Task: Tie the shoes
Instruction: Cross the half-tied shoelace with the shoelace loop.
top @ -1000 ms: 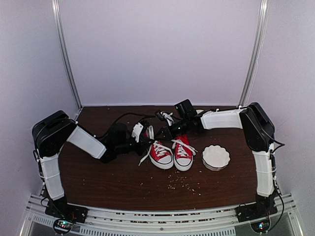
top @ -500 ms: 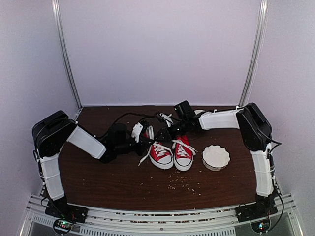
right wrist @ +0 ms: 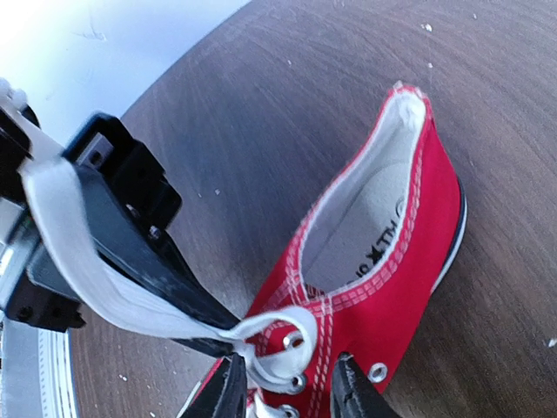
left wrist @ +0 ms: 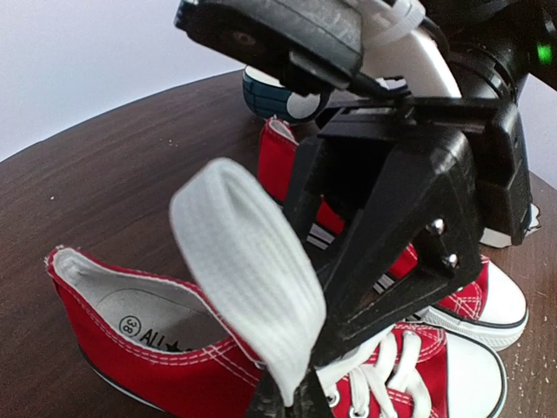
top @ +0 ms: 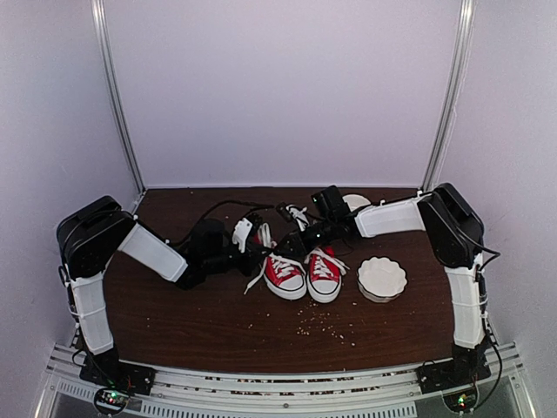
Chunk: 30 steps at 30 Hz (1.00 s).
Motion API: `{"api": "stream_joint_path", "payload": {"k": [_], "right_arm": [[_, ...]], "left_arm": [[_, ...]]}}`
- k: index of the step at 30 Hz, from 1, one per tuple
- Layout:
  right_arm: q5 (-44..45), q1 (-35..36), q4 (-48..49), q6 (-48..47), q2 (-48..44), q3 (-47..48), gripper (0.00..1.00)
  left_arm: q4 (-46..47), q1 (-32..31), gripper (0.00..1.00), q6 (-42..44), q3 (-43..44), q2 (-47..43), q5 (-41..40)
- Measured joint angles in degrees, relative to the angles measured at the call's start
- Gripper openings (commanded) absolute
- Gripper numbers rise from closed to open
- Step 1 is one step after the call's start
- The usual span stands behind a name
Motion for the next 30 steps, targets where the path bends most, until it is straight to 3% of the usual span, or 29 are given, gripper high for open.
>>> {"api": "stream_joint_path", "payload": {"k": [11,16,23,28,30], "right_arm": [[-3.5,0.0,4.7,2.9,1.5,1.9,0.22],[-4.2,0.0,4.1,2.4,2.1,2.3,0.22],[-3.8,0.0,2.3,0.3,2.1,2.7,0.01],[-3.5,-0.1,0.7,-0.6,2.1,2.8,0.0],[-3.6,-0.1,0.7,-0.7,2.1,2.8,0.0]], "left_arm": [[-0.8,0.0,0.0,0.0,-0.1,0.0,-0.3],[-1.1,0.0,0.0,0.0,-0.1,0.0,-0.3],[-1.1,0.0,0.0,0.0,-0.2,0.0,-0.3],[-0.5,0.0,0.0,0.0,-0.2,0.0,-0.2],[-0.3,0.0,0.08,0.0,-0.2,0.0,-0.1]]}}
